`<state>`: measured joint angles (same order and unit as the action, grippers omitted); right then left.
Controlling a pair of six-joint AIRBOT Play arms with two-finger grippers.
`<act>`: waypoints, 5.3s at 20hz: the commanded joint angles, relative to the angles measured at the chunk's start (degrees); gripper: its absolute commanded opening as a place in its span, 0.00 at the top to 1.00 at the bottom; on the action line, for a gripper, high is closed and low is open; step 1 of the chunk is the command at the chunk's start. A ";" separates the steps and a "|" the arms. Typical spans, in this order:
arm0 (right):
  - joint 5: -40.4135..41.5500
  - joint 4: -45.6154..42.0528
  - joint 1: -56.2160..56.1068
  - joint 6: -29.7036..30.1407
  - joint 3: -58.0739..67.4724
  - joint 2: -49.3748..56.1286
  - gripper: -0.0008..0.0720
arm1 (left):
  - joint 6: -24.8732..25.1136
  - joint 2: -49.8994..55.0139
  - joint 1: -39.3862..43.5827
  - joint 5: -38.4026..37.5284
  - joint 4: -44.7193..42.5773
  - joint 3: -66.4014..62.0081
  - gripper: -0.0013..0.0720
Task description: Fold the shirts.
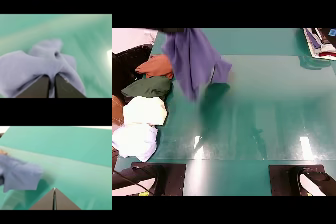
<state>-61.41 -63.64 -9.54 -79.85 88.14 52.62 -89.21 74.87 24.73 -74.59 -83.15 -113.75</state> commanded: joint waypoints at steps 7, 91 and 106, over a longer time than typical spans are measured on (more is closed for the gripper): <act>-1.22 -0.79 -0.02 -0.02 0.04 -0.92 0.97 | 2.25 -2.03 13.03 10.80 9.62 23.98 0.21; -23.69 -6.49 -12.59 -6.19 10.43 15.67 0.97 | 5.66 -21.16 -17.27 -3.41 19.76 21.22 0.95; -23.98 -6.51 -1.70 -1.90 -1.66 37.70 0.44 | 4.07 -17.25 -17.27 7.56 -0.44 45.20 0.95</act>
<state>-83.77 -70.24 -16.32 -82.35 92.75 90.76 -84.86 57.52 7.49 -68.07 -82.30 -69.04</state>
